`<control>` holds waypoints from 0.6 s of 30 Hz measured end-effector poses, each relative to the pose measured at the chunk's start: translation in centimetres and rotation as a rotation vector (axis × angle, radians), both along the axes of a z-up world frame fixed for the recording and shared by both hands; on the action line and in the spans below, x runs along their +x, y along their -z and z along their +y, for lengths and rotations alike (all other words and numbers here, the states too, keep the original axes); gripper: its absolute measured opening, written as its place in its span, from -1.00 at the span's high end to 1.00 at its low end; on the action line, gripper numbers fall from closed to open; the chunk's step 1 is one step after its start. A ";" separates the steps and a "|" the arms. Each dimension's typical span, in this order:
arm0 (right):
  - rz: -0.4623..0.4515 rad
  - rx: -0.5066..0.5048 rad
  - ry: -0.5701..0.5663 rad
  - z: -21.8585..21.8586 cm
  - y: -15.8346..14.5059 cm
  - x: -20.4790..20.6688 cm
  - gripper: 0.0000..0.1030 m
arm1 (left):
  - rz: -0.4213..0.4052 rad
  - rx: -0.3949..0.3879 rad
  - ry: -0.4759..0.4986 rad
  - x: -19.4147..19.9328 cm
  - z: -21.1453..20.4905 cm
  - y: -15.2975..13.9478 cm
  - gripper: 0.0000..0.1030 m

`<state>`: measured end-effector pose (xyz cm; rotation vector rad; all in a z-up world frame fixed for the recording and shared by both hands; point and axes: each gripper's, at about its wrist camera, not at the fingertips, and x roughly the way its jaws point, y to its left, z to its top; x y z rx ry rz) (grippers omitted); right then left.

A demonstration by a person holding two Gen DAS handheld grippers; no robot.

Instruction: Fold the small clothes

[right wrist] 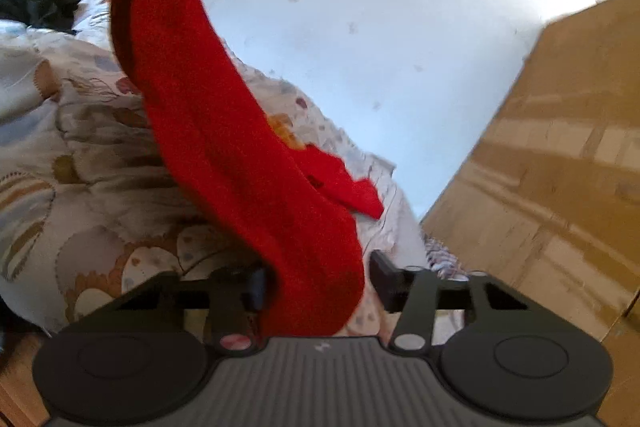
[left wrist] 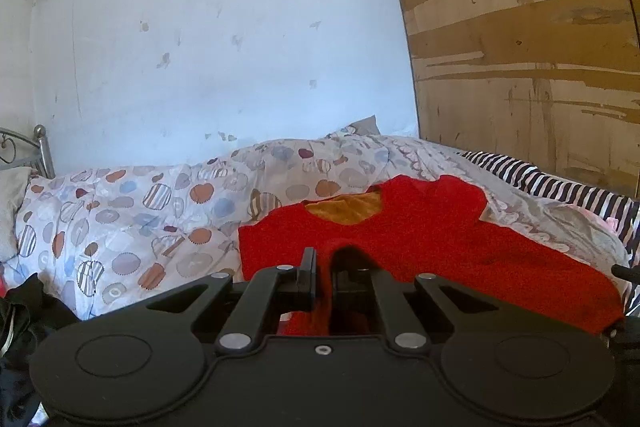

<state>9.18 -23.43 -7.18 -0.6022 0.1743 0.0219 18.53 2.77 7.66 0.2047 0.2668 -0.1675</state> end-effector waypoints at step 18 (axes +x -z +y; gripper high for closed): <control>-0.167 -0.003 -0.079 -3.1 -6.7 -8.6 0.93 | -0.066 -0.078 0.004 -12.5 1.1 2.3 0.92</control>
